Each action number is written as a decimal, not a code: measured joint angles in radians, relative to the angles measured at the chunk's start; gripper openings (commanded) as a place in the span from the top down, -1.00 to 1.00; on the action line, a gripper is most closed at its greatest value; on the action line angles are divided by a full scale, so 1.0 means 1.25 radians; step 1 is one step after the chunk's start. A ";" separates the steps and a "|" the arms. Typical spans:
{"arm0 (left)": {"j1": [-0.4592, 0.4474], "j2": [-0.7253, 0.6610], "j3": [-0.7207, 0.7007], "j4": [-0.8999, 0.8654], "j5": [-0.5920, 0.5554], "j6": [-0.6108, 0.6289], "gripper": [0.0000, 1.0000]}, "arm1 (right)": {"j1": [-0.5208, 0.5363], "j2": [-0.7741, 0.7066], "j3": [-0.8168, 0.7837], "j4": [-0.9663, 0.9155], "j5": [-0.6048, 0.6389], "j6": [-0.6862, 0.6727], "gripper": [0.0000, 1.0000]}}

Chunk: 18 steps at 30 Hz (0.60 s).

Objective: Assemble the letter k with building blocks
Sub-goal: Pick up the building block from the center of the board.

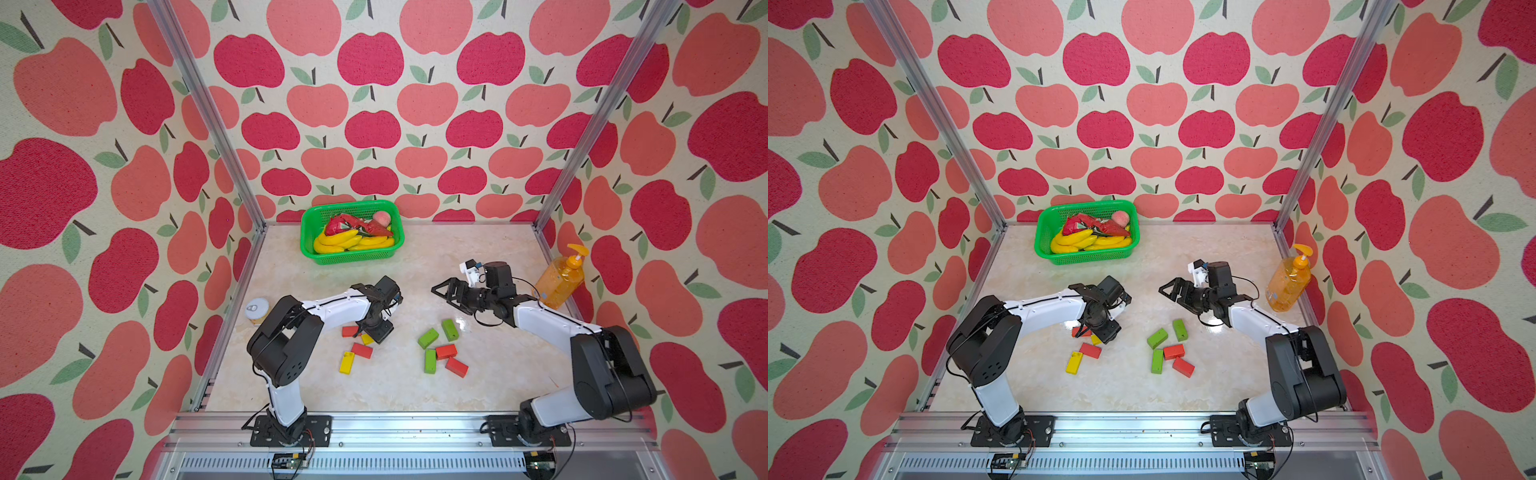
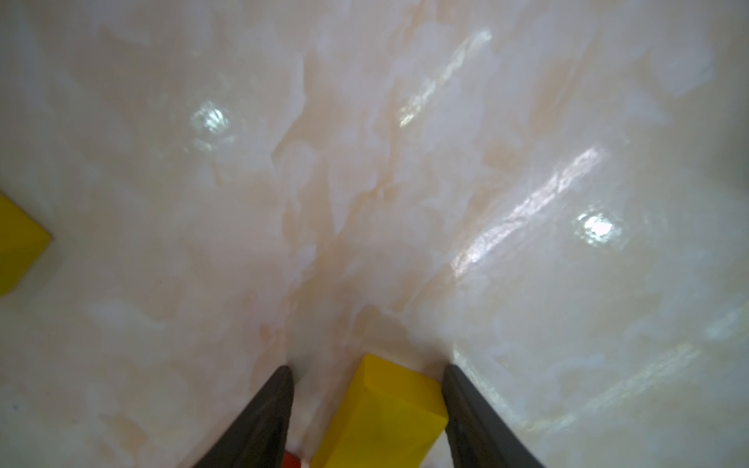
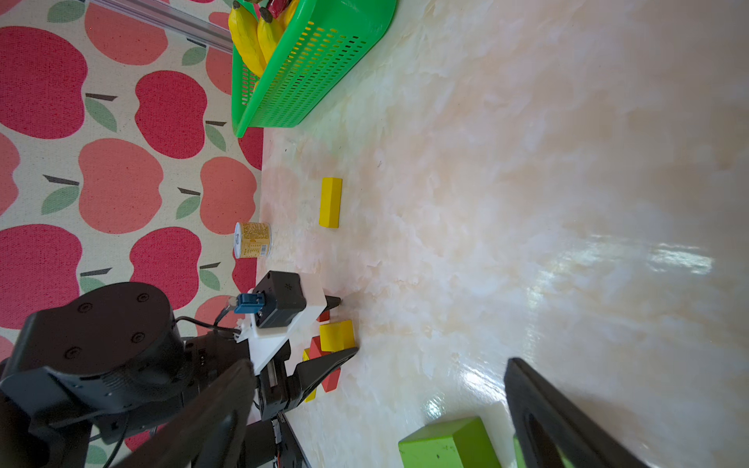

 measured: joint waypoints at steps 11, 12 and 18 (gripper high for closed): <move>-0.001 -0.037 -0.035 -0.028 -0.007 -0.035 -0.22 | 0.000 0.002 0.000 0.000 0.000 0.000 -0.99; -0.001 -0.037 -0.035 -0.031 -0.009 -0.036 -0.21 | 0.000 0.002 0.000 0.000 0.000 0.000 -0.99; 0.002 -0.037 -0.035 -0.042 -0.016 -0.050 0.04 | 0.000 0.002 0.000 0.000 0.000 0.000 -0.99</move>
